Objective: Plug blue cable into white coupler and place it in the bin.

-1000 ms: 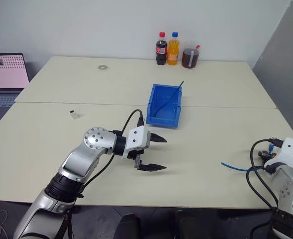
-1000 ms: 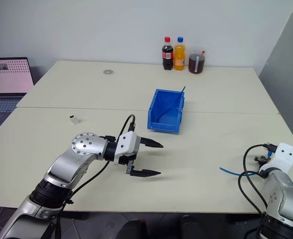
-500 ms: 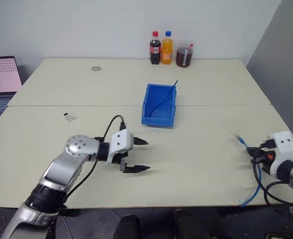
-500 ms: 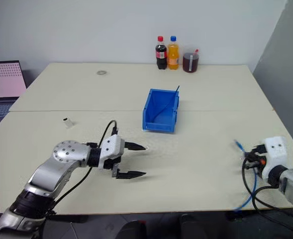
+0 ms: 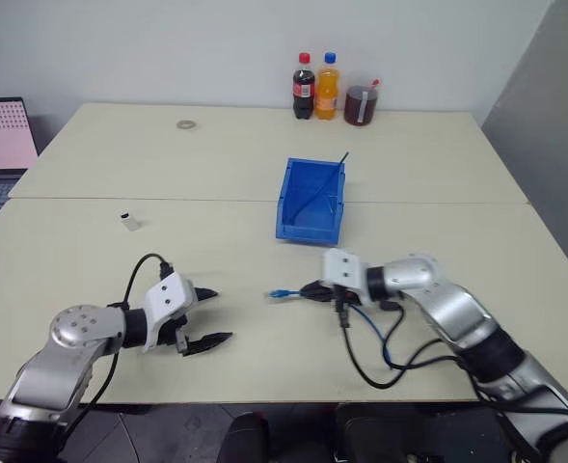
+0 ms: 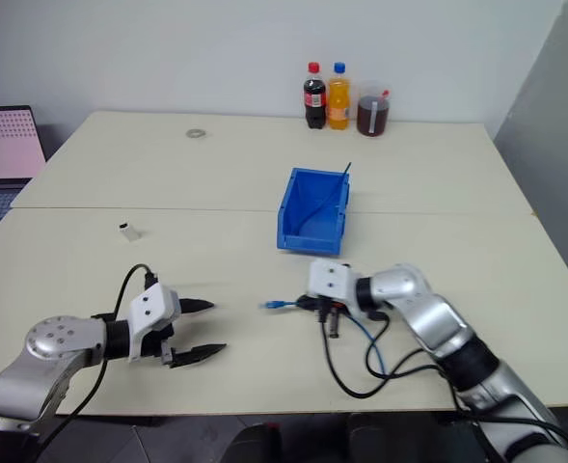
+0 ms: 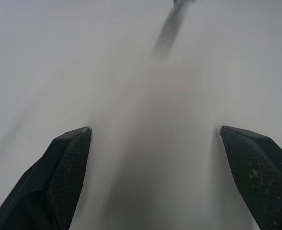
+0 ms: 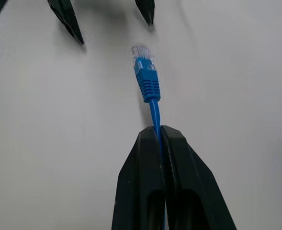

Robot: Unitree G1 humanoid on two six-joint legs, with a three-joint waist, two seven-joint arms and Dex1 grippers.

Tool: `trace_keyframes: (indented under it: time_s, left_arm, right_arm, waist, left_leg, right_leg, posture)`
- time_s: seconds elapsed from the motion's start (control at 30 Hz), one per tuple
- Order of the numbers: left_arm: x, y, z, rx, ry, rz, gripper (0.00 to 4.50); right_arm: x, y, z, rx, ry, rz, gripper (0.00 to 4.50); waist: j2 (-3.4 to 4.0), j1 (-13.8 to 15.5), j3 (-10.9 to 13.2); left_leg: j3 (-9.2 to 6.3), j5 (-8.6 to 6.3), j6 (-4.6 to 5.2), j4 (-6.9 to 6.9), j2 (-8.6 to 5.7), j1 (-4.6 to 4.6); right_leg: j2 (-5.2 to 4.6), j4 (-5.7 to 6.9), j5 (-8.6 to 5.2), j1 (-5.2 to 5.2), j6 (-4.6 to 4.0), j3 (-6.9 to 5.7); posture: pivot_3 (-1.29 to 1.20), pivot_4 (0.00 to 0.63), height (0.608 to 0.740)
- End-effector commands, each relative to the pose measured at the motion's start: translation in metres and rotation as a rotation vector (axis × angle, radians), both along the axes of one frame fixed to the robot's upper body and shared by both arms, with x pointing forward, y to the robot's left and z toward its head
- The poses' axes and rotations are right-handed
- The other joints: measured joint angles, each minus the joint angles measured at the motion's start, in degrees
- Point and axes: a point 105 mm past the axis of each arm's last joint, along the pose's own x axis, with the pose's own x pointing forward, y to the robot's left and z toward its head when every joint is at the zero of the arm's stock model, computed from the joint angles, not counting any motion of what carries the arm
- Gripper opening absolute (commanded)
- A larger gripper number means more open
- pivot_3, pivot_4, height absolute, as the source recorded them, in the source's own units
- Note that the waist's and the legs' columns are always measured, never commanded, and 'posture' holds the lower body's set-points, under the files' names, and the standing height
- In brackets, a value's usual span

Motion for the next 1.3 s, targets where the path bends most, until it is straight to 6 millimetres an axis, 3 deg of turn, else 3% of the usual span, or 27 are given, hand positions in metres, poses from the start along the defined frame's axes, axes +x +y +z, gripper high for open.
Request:
trace_keyframes:
  time_s: [0.03,0.13,0.23,0.57,0.73,0.9,1.1,1.3]
  left_arm:
    - [0.003,0.004,0.014,0.015,-0.072,0.008,4.50]
    - [0.003,0.006,0.012,0.021,-0.075,0.014,4.50]
    - [0.003,0.007,0.010,0.024,-0.072,0.014,4.50]
    - [0.013,-0.004,0.006,-0.041,-0.034,-0.004,4.50]
    - [0.025,-0.022,0.004,-0.049,-0.013,-0.034,4.50]
    - [0.029,-0.044,0.004,-0.062,0.004,-0.095,4.50]
    - [0.024,-0.055,-0.005,-0.010,0.064,-0.168,4.50]
    - [0.021,-0.057,-0.009,0.034,0.087,-0.187,3.20]
  right_arm:
    - [-0.002,0.012,-0.001,-0.020,-0.027,0.073,0.04]
    - [-0.001,0.015,-0.006,-0.049,-0.032,0.096,0.04]
    - [0.000,0.014,-0.009,-0.050,-0.021,0.090,0.61]
    - [-0.005,-0.002,0.008,-0.023,0.013,0.063,3.03]
    - [-0.030,-0.022,0.021,-0.030,0.069,0.078,4.38]
    - [-0.037,-0.035,0.021,-0.052,0.043,0.009,4.47]
    - [-0.034,-0.039,0.028,-0.036,0.019,-0.061,4.47]
    - [-0.031,-0.039,0.036,-0.016,-0.013,-0.101,4.50]
  waist:
    - [-0.01,0.55,0.00]
    - [-0.01,0.60,0.00]
    - [0.00,0.46,0.00]
    - [-0.01,0.00,-0.01]
    - [0.00,0.22,0.00]
    - [-0.04,-0.10,-0.03]
    - [-0.04,-0.30,-0.03]
    - [-0.04,-0.20,-0.03]
  left_leg:
    - [0.00,0.00,0.00,0.00,-0.06,-0.04]
    - [0.04,-0.01,0.01,0.05,-0.14,-0.01]
    - [0.12,0.00,0.01,0.07,-0.10,0.05]
    - [0.09,0.01,0.01,0.06,-0.06,0.11]
    - [0.04,0.01,0.01,0.08,-0.07,0.05]
    - [-0.01,0.00,0.01,0.10,-0.13,0.09]
    - [0.00,0.01,0.01,0.10,-0.13,0.19]
    - [0.00,0.01,0.01,0.10,-0.14,0.19]
  right_leg:
    - [-0.02,-0.02,-0.02,0.00,0.03,-0.04]
    - [-0.12,-0.04,0.02,0.02,0.10,0.03]
    - [-0.10,-0.03,0.03,0.03,0.13,0.03]
    - [0.11,0.10,0.03,0.03,0.00,-0.01]
    - [0.08,0.07,0.05,0.05,-0.01,-0.02]
    - [0.08,0.04,0.04,0.15,0.12,0.02]
    - [0.14,0.07,-0.06,0.17,0.26,0.03]
    - [0.15,0.05,-0.07,0.20,0.26,0.05]
  posture:
    - [0.00,0.150,0.740]
    - [0.00,0.150,0.740]
    - [0.00,0.150,0.740]
    - [0.00,0.150,0.740]
    - [0.00,0.150,0.740]
    - [0.00,0.150,0.740]
    - [0.00,0.150,0.740]
    - [0.00,0.150,0.740]
